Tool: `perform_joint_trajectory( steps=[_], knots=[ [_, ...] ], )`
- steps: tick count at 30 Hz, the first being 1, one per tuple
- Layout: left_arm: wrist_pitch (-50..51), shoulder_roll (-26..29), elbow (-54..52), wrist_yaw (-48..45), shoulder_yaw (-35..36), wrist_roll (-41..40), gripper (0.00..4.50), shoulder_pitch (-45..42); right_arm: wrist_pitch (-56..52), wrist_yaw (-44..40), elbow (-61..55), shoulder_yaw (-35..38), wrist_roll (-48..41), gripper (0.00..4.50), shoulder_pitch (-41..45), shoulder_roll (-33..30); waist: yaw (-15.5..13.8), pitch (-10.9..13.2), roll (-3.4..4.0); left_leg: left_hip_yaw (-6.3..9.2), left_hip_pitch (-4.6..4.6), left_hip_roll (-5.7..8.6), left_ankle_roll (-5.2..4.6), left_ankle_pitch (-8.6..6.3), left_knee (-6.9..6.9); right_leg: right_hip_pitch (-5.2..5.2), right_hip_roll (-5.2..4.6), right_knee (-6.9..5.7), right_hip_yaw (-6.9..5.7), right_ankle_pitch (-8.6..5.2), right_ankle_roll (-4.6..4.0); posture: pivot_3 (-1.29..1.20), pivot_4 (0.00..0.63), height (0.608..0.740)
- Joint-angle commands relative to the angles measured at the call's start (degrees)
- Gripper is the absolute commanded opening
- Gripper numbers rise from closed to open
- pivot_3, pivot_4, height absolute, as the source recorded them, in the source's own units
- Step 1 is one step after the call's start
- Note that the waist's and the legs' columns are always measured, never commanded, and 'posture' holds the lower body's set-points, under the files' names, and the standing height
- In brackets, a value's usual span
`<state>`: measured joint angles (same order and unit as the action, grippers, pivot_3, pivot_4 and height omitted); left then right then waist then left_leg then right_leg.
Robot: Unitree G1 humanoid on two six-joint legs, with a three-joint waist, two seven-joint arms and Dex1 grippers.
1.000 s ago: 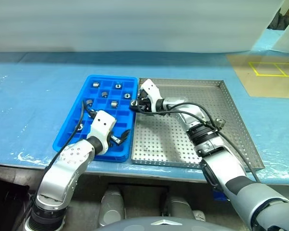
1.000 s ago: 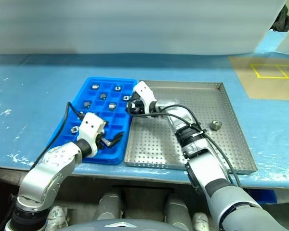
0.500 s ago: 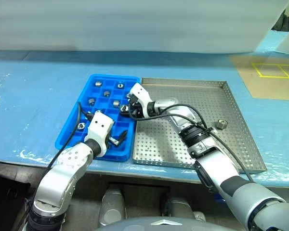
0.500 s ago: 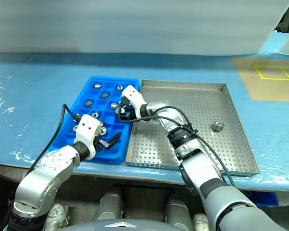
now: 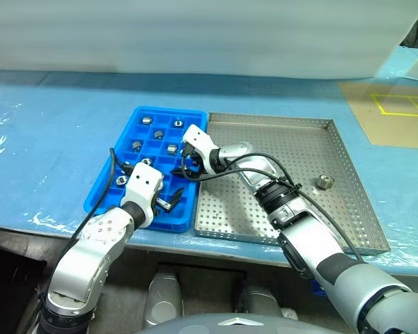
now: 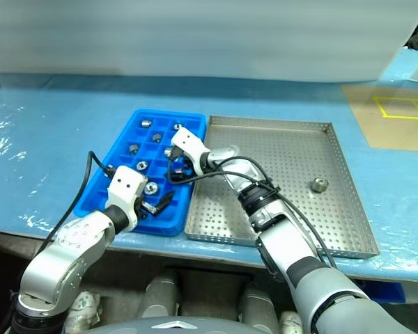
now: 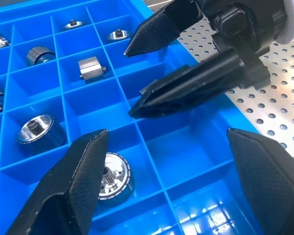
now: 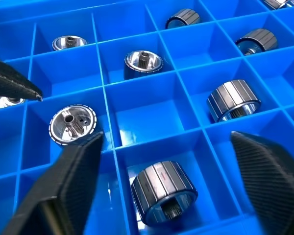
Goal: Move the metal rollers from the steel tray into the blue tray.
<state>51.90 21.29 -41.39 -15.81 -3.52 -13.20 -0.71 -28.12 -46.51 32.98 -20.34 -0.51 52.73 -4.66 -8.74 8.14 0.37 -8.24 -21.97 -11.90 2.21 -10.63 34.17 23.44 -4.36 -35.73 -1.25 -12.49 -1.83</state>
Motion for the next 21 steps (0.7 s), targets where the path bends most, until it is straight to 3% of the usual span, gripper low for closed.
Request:
perform_joint_trajectory(
  steps=[1, 10, 21],
  knots=[
    [-1.13, 0.01, -0.4, -0.75, 1.28, -1.0, 4.07, -2.84, -0.33, -0.63, -3.0, 4.76, -3.23, 4.39, -0.04, -0.95, -0.06, 0.0, 0.0, 0.0, -0.01, 0.0, 0.0, 0.0, 0.0, 0.0, 0.0, 0.0, 0.0, 0.0, 0.0, 0.25, 0.15, 0.74],
    [-4.45, 0.44, 8.67, -6.17, -2.23, -2.12, 4.07, -11.95, -3.88, 5.35, -7.68, 15.67, -5.94, 4.39, -4.15, -9.52, 0.72, 0.0, -0.01, -0.04, 0.01, 0.02, 0.31, 0.19, 0.0, 0.0, 0.01, -0.01, 0.03, 0.01, 0.01, 0.08, 0.15, 0.74],
    [-13.23, -0.51, 22.33, -13.74, -8.0, -1.09, 4.07, -21.75, -10.48, 15.56, -14.16, 24.01, -5.29, 4.39, -11.91, -19.23, 4.78, 0.0, 0.0, -0.12, 0.07, 0.0, 0.36, 0.24, 0.0, 0.01, 0.07, -0.05, 0.11, 0.02, 0.0, -0.11, 0.15, 0.74]
  ],
)
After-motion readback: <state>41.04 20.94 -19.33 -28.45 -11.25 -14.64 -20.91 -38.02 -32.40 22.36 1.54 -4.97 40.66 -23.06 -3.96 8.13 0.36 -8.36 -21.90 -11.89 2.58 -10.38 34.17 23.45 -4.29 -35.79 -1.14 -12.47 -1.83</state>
